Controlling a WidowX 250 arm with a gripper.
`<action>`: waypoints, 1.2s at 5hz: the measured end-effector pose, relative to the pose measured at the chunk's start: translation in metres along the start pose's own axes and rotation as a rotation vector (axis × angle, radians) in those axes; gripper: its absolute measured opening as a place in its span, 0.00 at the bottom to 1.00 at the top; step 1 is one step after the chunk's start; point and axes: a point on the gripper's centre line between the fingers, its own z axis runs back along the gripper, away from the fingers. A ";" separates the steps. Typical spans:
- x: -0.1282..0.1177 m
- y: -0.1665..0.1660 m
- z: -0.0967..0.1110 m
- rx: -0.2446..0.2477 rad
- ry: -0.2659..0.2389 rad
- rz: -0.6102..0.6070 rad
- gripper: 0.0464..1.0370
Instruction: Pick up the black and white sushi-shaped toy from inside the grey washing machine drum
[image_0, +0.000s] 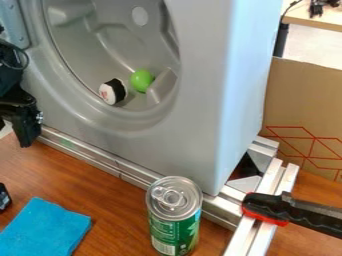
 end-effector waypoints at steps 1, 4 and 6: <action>-0.003 -0.001 -0.004 -0.007 0.019 -0.001 0.95; 0.007 0.036 -0.035 0.170 0.047 -0.084 0.95; 0.004 0.053 -0.060 0.243 0.161 -0.015 0.95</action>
